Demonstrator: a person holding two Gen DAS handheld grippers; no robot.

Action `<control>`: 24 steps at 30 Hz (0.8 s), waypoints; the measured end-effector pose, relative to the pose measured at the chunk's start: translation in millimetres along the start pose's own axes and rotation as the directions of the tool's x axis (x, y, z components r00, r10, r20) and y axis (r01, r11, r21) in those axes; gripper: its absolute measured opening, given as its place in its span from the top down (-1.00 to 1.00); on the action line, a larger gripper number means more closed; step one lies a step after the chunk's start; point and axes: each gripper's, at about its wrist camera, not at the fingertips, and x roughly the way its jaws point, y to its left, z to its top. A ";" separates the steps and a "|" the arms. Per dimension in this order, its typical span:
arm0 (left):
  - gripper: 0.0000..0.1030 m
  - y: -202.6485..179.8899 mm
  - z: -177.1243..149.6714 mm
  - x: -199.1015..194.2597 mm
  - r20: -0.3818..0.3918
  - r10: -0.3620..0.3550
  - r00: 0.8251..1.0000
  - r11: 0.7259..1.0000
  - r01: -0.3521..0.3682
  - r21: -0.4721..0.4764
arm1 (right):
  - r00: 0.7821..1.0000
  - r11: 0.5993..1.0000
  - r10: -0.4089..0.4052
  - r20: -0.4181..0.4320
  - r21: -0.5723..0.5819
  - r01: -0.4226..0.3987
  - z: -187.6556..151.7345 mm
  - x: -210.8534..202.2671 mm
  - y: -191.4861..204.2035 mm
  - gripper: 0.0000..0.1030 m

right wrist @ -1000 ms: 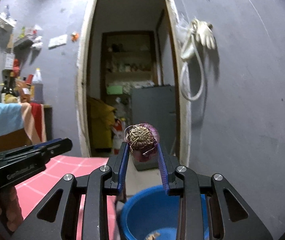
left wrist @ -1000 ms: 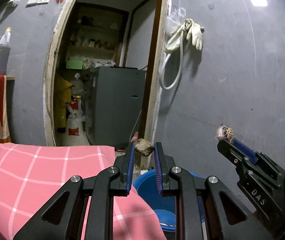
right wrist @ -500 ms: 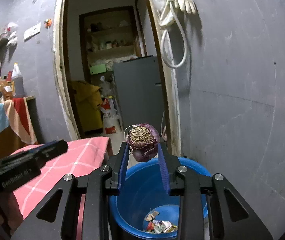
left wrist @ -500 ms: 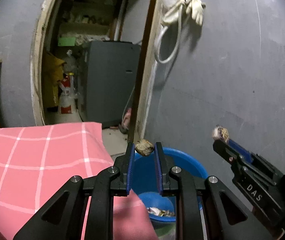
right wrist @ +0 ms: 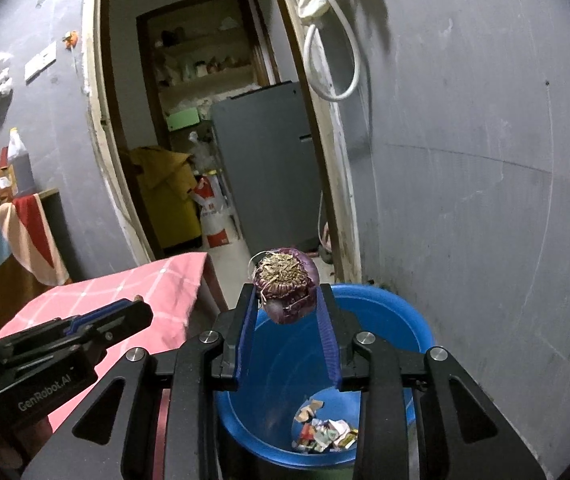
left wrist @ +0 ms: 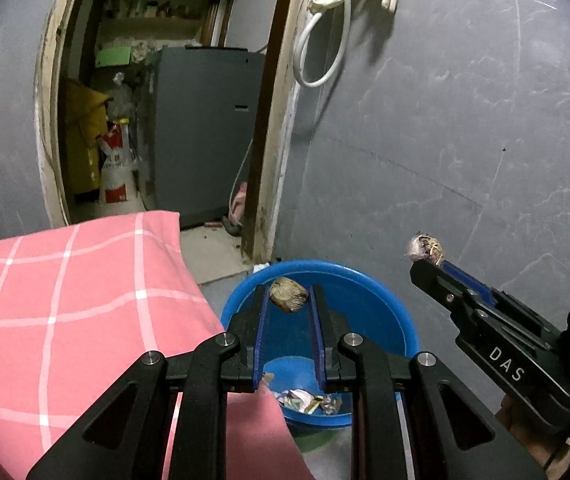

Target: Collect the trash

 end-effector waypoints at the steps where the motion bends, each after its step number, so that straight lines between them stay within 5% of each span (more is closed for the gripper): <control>1: 0.68 0.6 0.2 3.2 -0.018 -0.007 1.000 1.000 0.007 -0.003 | 1.000 1.000 -0.001 -0.004 0.004 0.001 0.5 0.8 -0.3 0.44; 13: 0.41 6.5 -5.0 14.1 -0.092 -0.018 0.996 1.000 0.017 -0.017 | 1.000 0.999 -0.012 -0.024 0.051 0.013 -0.1 3.6 -9.5 0.26; 24: 0.14 25.0 -3.6 -16.1 -0.016 0.035 0.999 0.997 -0.036 -0.062 | 1.000 0.999 -0.009 0.019 0.041 0.009 0.9 -3.5 -7.1 -0.02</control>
